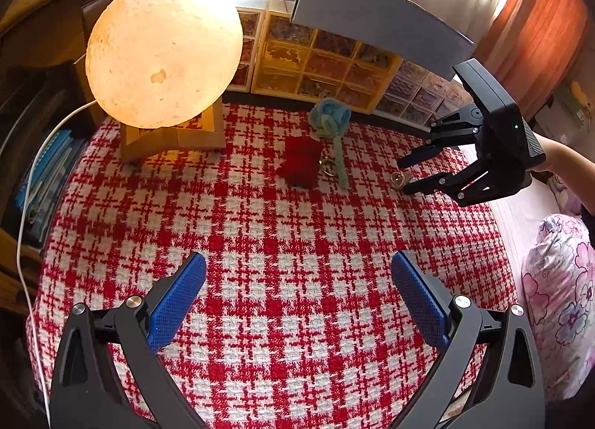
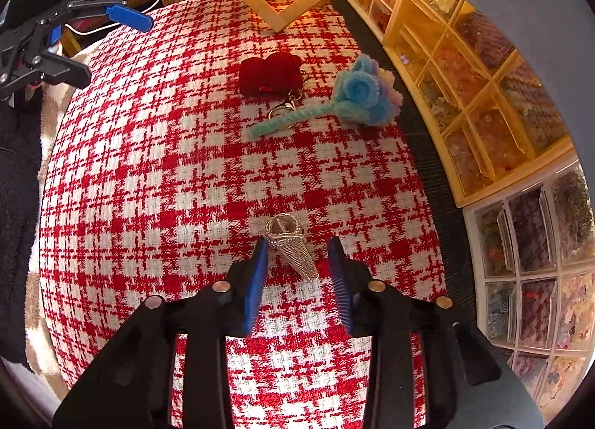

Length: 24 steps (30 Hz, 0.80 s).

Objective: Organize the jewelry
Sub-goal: 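Close right tool on the silver wire pendant while left tool approaches the red knitted bear, then lower left tool onto the red knitted bear keychain and close on it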

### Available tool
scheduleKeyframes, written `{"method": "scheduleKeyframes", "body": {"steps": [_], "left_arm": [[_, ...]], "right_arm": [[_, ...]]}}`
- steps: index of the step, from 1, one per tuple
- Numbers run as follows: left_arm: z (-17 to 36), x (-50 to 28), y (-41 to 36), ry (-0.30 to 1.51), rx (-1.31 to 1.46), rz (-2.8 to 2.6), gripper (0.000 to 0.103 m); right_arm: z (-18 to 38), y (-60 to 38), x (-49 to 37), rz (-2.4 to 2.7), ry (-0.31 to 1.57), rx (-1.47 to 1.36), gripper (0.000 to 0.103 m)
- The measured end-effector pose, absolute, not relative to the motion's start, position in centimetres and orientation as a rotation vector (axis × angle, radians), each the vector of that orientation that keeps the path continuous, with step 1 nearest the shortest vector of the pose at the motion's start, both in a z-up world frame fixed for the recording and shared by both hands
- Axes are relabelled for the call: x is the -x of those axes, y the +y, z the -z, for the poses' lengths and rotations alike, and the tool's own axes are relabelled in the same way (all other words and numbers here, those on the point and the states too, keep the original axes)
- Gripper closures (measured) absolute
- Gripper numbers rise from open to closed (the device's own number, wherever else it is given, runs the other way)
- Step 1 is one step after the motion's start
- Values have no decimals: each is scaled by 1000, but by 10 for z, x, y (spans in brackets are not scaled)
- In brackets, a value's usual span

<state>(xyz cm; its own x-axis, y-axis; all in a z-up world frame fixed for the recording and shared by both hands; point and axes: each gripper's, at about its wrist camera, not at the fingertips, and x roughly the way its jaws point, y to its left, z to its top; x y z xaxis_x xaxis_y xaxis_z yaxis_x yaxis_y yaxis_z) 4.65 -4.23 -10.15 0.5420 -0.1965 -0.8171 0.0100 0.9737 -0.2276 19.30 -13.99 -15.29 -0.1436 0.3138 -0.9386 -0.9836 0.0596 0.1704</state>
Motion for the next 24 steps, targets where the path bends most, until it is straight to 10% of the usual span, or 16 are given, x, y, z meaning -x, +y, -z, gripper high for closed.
{"method": "scheduleKeyframes", "body": {"steps": [24], "left_arm": [[106, -127, -69, 979, 166, 196, 4]], "right_arm": [[159, -163, -208, -1179, 1279, 662, 88]]}}
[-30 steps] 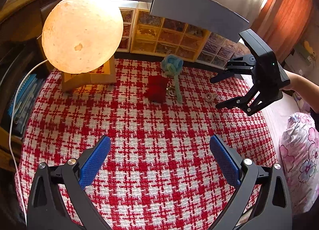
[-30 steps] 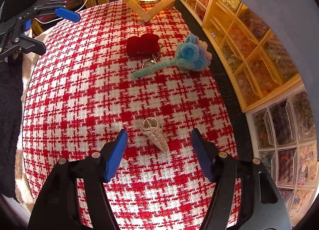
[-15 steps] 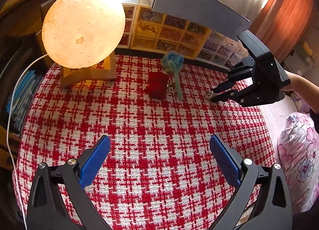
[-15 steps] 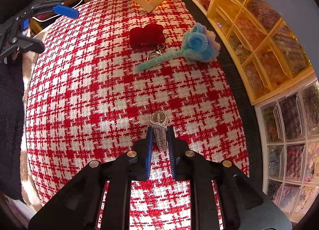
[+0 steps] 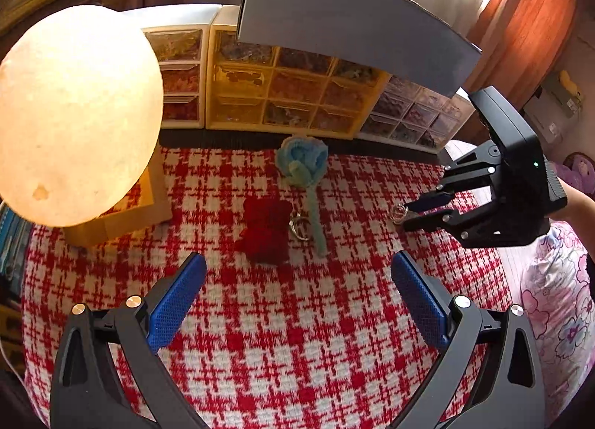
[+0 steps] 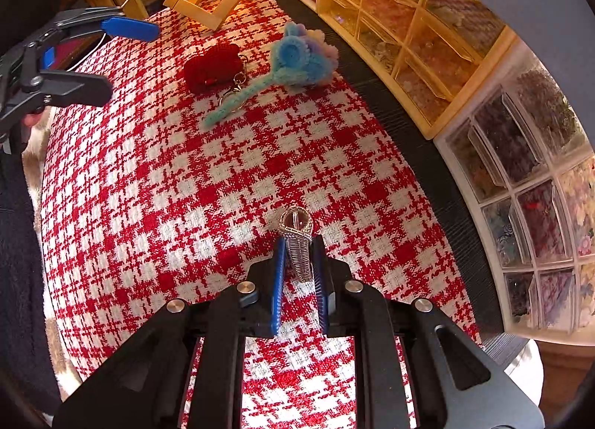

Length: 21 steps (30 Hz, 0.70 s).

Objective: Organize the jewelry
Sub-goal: 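Lower left tool onto the red knitted bear keychain and close on it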

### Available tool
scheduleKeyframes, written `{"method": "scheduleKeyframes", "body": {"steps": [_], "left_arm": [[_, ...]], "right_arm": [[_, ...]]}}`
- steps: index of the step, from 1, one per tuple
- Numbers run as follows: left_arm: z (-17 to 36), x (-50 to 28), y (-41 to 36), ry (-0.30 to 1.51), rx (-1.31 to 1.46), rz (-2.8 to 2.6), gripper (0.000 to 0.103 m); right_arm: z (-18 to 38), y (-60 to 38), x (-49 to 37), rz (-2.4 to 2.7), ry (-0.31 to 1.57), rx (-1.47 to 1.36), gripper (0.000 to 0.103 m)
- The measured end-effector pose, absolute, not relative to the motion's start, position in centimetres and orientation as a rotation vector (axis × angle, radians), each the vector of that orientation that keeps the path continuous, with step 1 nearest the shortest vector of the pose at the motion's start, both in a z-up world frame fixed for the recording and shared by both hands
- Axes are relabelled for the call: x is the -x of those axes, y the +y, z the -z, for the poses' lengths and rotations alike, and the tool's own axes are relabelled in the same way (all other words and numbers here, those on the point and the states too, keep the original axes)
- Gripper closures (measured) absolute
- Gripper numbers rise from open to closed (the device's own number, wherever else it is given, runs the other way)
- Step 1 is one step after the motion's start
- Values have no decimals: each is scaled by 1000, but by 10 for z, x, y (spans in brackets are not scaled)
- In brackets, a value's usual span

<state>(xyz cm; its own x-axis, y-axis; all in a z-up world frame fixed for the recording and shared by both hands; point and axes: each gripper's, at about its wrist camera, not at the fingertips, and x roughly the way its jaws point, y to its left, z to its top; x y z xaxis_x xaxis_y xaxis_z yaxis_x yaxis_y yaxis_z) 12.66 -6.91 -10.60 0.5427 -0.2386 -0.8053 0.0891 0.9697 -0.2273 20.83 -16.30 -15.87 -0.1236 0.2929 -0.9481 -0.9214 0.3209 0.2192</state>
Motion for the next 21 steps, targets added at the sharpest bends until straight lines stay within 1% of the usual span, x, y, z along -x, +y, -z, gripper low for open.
{"method": "scheduleKeyframes", "body": {"steps": [3, 4, 7, 10, 12, 14, 16, 17, 18, 20, 21], "left_arm": [[110, -140, -72, 991, 166, 183, 4], [112, -143, -72, 999, 169, 178, 6], [119, -153, -74, 1037, 149, 155, 17], [126, -160, -73, 1068, 110, 123, 24], [131, -164, -76, 1091, 70, 103, 32], [137, -169, -78, 1125, 61, 100, 42], [142, -174, -80, 1148, 47, 95, 46], [144, -175, -81, 1153, 39, 90, 51], [145, -177, -82, 1158, 28, 84, 53], [147, -181, -87, 1159, -3, 68, 61], [147, -183, -88, 1163, -5, 71, 63]], "right_arm": [[159, -172, -216, -1178, 1287, 639, 88], [160, -173, -217, -1177, 1290, 631, 88], [164, -174, -222, -1170, 1296, 608, 88], [165, -173, -221, -1163, 1290, 605, 88], [164, -177, -223, -1162, 1291, 605, 88], [163, -177, -223, -1164, 1291, 611, 88], [163, -176, -222, -1163, 1297, 613, 88], [163, -175, -222, -1164, 1298, 617, 88], [163, -172, -222, -1163, 1300, 619, 88], [164, -169, -221, -1158, 1301, 619, 88], [164, -169, -221, -1157, 1300, 618, 88]]}}
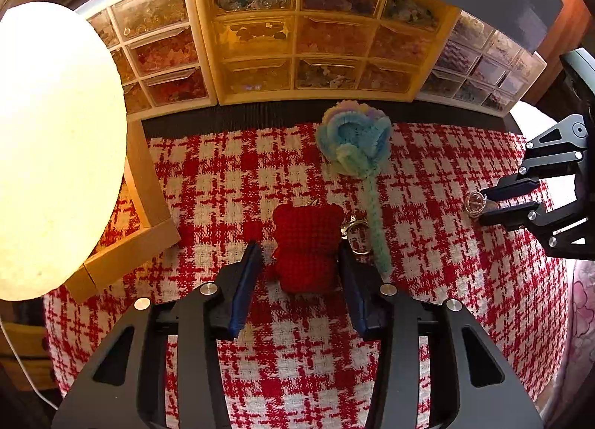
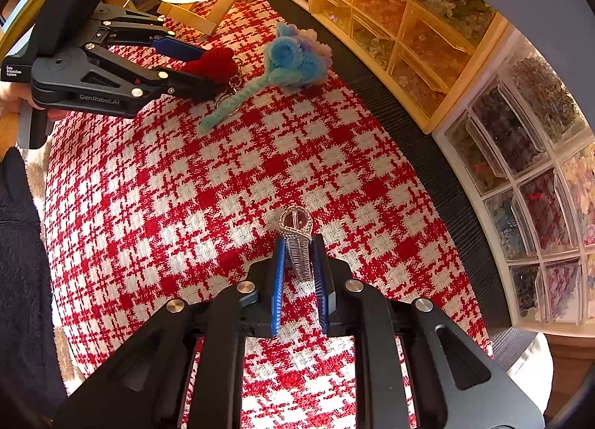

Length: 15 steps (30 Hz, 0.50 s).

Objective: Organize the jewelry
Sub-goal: 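Lower left tool onto the red knitted bear keychain and close on it, then lift the red bear with left tool while right tool lifts the pendant toward the box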

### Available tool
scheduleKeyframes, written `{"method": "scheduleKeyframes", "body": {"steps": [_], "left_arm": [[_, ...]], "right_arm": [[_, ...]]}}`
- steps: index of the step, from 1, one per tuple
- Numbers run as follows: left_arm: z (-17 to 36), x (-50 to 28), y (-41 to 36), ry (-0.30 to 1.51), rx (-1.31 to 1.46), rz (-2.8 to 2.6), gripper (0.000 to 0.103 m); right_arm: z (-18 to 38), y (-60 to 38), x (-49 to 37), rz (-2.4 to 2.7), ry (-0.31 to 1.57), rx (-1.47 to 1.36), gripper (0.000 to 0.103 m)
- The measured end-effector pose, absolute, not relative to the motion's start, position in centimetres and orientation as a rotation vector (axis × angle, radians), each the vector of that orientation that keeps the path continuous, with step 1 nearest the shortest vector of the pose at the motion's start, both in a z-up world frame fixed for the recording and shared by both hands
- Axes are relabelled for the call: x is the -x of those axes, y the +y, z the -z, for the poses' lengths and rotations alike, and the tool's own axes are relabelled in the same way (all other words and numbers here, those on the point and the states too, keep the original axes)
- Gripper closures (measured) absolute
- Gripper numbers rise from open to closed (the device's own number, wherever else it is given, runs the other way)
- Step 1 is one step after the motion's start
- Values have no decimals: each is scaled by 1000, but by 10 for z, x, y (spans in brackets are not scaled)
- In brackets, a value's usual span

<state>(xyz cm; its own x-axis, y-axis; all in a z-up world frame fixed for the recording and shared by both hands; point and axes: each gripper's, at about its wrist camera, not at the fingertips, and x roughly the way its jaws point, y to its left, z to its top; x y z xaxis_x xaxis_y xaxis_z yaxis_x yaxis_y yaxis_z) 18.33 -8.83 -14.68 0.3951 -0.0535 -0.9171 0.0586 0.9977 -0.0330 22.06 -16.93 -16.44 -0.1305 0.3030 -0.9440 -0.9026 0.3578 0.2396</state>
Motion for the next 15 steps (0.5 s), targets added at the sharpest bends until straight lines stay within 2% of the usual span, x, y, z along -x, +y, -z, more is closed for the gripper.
{"method": "scheduleKeyframes", "body": {"steps": [3, 15], "left_arm": [[148, -189, -91, 1175, -16, 69, 69], [150, -190, -99, 1167, -117, 53, 70]], "right_arm": [[165, -171, -221, -1152, 1308, 607, 87], [165, -176, -221, -1094, 1316, 529, 87]]}}
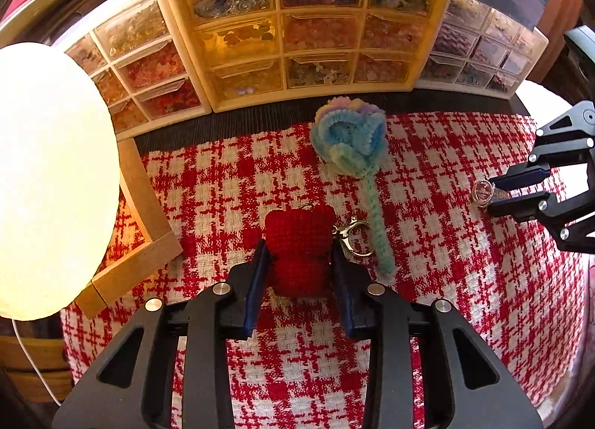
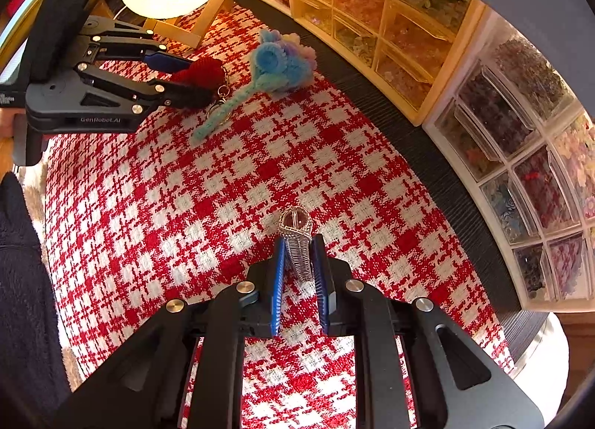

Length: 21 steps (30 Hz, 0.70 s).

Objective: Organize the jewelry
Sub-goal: 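Lift the red bear with left tool while right tool lifts the pendant toward the box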

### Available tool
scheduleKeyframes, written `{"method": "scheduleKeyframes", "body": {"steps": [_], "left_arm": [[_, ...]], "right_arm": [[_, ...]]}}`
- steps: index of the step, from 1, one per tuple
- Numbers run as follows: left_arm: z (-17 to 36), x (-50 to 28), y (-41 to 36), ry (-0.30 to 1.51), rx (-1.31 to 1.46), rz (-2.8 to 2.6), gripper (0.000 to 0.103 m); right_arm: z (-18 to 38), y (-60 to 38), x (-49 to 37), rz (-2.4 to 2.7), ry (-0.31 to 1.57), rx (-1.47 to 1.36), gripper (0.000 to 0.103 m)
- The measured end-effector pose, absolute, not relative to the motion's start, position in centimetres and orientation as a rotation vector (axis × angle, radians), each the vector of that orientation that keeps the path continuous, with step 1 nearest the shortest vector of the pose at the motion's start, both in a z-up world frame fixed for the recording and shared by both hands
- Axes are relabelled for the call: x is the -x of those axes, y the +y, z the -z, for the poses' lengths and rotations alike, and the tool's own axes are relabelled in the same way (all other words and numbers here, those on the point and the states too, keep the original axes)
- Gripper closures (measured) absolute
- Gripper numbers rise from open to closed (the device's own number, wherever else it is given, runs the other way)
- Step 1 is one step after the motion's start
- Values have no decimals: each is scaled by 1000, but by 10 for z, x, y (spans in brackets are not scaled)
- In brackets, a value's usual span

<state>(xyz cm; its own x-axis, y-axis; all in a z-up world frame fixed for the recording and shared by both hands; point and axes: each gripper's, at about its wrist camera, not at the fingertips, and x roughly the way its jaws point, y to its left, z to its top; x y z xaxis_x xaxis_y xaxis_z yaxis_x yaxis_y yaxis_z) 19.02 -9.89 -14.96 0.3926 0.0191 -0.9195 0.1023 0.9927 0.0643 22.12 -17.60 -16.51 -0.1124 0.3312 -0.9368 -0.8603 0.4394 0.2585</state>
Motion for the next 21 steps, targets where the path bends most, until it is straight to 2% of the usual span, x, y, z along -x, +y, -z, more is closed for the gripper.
{"method": "scheduleKeyframes", "body": {"steps": [14, 21], "left_arm": [[149, -183, -87, 1146, -106, 100, 70], [117, -169, -91, 1071, -141, 133, 70]], "right_arm": [[171, -192, -233, -1005, 1378, 308, 88], [162, -188, -229, -1016, 1384, 325, 89]]}}
